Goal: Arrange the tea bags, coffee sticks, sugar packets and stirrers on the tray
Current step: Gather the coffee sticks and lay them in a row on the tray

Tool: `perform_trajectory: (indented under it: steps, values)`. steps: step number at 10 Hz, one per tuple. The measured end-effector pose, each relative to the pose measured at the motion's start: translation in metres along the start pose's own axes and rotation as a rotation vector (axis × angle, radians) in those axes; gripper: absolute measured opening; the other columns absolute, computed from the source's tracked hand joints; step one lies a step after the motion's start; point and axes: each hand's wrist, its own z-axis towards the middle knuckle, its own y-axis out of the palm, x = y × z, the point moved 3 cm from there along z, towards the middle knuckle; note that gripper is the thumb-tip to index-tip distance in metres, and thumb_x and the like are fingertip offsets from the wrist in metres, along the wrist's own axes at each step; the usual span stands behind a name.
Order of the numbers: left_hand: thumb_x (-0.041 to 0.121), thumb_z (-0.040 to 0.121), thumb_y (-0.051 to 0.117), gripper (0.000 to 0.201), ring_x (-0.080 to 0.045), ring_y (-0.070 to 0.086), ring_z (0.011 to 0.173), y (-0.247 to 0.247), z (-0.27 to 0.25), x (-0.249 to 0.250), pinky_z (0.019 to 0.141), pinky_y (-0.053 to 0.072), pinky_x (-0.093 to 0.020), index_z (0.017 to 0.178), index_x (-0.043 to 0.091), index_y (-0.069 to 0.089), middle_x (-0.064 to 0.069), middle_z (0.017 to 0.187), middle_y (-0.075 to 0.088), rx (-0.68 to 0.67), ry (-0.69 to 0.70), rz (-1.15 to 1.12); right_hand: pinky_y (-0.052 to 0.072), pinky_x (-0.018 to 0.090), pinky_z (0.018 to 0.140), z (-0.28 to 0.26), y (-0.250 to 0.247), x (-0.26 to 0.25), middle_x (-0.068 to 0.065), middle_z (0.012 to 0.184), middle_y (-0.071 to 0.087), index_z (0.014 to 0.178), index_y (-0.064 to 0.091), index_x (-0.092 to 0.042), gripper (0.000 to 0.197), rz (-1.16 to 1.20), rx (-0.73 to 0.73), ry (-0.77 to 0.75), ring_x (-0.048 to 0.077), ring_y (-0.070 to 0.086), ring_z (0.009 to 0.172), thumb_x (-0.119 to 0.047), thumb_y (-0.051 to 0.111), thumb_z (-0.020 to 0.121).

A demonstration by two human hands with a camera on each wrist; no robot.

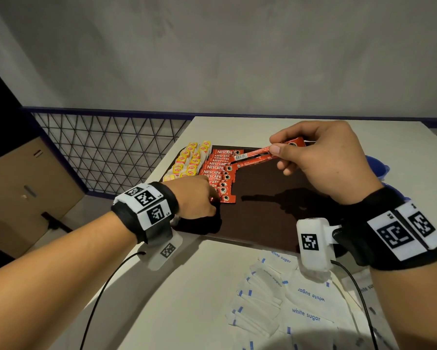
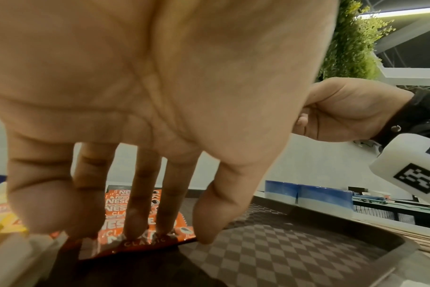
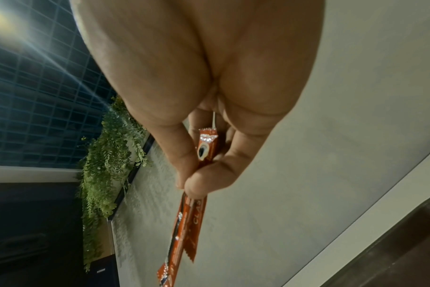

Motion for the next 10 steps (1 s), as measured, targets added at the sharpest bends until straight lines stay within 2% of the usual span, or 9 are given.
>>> perform_trajectory:
  steps: [1, 3, 4, 5, 6, 7, 8, 9, 10]
  values:
    - [0.04, 0.102, 0.05, 0.044, -0.025, 0.05, 0.123, 0.001, -0.003, -0.001, 0.106, 0.043, -0.036, 0.145, 0.032, 0.055, -0.004, 0.13, 0.049, -0.011, -0.009, 0.011, 0.063, 0.027, 0.062, 0.001, 0.0, 0.001, -0.001, 0.088, 0.076, 0.098, 0.078, -0.021, 0.009, -0.006, 0.001, 0.003, 0.017, 0.075, 0.068, -0.016, 0.077, 0.091]
    - [0.038, 0.102, 0.05, 0.041, -0.024, 0.049, 0.127, 0.0, -0.01, -0.007, 0.107, 0.04, -0.032, 0.142, 0.033, 0.058, -0.002, 0.135, 0.05, 0.032, -0.035, -0.028, 0.062, 0.024, 0.06, 0.0, 0.003, 0.002, -0.001, 0.087, 0.076, 0.097, 0.078, -0.021, 0.009, -0.006, -0.011, 0.008, 0.017, 0.075, 0.067, -0.015, 0.078, 0.091]
    - [0.037, 0.102, 0.05, 0.04, -0.022, 0.047, 0.128, 0.0, -0.013, -0.007, 0.106, 0.038, -0.032, 0.141, 0.037, 0.058, 0.0, 0.135, 0.048, 0.03, -0.033, -0.048, 0.062, 0.024, 0.06, 0.001, 0.003, 0.003, 0.0, 0.086, 0.076, 0.095, 0.078, -0.02, 0.008, 0.001, -0.014, 0.012, 0.018, 0.075, 0.066, -0.013, 0.078, 0.091]
    - [0.035, 0.101, 0.052, 0.037, -0.019, 0.053, 0.12, -0.005, -0.017, -0.007, 0.1, 0.043, -0.03, 0.136, 0.032, 0.064, 0.002, 0.13, 0.055, 0.095, -0.04, -0.092, 0.063, 0.026, 0.061, 0.001, 0.005, 0.005, 0.002, 0.085, 0.076, 0.096, 0.078, -0.017, 0.008, -0.001, -0.043, 0.031, 0.019, 0.075, 0.067, -0.011, 0.077, 0.091]
    - [0.026, 0.098, 0.057, 0.024, -0.008, 0.062, 0.088, -0.022, -0.029, -0.007, 0.074, 0.046, -0.019, 0.117, 0.03, 0.071, 0.009, 0.109, 0.068, 0.384, -0.011, -0.298, 0.064, 0.028, 0.063, 0.0, 0.009, 0.007, 0.009, 0.082, 0.077, 0.097, 0.079, -0.011, 0.009, 0.043, -0.111, 0.082, 0.021, 0.075, 0.067, -0.006, 0.075, 0.091]
    - [0.027, 0.101, 0.058, 0.017, -0.011, 0.068, 0.081, -0.035, -0.048, 0.001, 0.072, 0.052, -0.021, 0.109, 0.032, 0.072, 0.012, 0.096, 0.072, 0.567, 0.117, -0.684, 0.065, 0.032, 0.066, -0.002, 0.016, 0.007, 0.011, 0.083, 0.078, 0.098, 0.079, -0.011, 0.011, 0.074, -0.175, 0.094, 0.024, 0.076, 0.069, -0.003, 0.076, 0.09]
    - [0.025, 0.104, 0.058, 0.02, -0.005, 0.071, 0.09, -0.034, -0.057, 0.01, 0.079, 0.051, -0.02, 0.117, 0.026, 0.073, 0.013, 0.097, 0.077, 0.523, 0.2, -0.851, 0.063, 0.028, 0.065, -0.006, 0.025, 0.001, 0.014, 0.085, 0.077, 0.1, 0.078, -0.008, 0.015, 0.13, -0.239, 0.08, 0.024, 0.076, 0.07, 0.001, 0.074, 0.09]
    - [0.022, 0.1, 0.067, 0.018, -0.005, 0.067, 0.075, -0.023, -0.058, 0.015, 0.078, 0.053, -0.023, 0.115, 0.025, 0.074, 0.009, 0.087, 0.077, 0.452, 0.222, -0.883, 0.062, 0.025, 0.063, -0.01, 0.03, -0.007, 0.014, 0.087, 0.078, 0.103, 0.077, -0.01, 0.017, 0.18, -0.266, 0.041, 0.021, 0.073, 0.069, 0.001, 0.074, 0.09]
    - [0.013, 0.094, 0.074, 0.016, -0.02, 0.071, 0.071, -0.013, -0.06, 0.018, 0.075, 0.061, -0.035, 0.107, 0.022, 0.076, -0.004, 0.087, 0.077, 0.47, 0.224, -1.015, 0.06, 0.027, 0.066, -0.014, 0.03, -0.013, 0.005, 0.089, 0.08, 0.108, 0.074, -0.016, 0.021, 0.153, -0.269, 0.015, 0.018, 0.076, 0.076, -0.006, 0.076, 0.09]
